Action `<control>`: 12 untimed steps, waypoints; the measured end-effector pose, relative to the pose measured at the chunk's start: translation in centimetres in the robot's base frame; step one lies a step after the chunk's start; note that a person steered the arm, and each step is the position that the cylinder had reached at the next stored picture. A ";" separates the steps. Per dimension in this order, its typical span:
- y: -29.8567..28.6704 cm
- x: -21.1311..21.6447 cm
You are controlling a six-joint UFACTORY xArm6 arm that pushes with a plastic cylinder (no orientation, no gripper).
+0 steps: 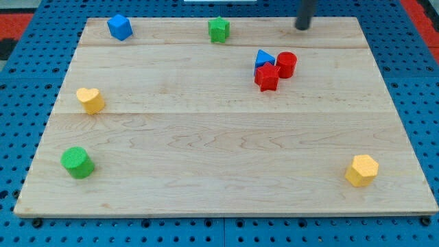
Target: Push the blue cube to the group of blocks
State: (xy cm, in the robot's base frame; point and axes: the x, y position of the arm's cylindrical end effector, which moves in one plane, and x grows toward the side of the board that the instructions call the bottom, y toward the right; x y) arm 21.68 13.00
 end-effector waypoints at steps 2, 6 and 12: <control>-7.2 4.6; -41.6 -2.2; -22.0 11.3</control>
State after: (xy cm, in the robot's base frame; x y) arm 32.96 -9.01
